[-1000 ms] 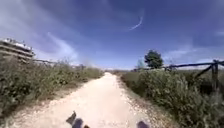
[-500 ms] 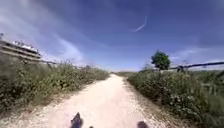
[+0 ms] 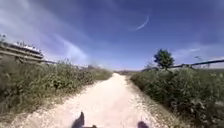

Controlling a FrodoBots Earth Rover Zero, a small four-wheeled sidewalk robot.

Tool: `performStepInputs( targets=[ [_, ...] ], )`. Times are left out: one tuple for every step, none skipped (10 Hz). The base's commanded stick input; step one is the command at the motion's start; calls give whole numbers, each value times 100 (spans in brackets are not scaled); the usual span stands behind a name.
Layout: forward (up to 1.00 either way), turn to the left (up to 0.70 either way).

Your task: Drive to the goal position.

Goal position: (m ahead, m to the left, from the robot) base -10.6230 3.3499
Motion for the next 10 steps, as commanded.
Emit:
performStepInputs(
  targets=[
    [70,0],
    [70,0],
    [70,0],
    [70,0],
    [70,0],
    [70,0],
    [70,0],
    [70,0],
    [70,0],
    [70,0]
  ],
)
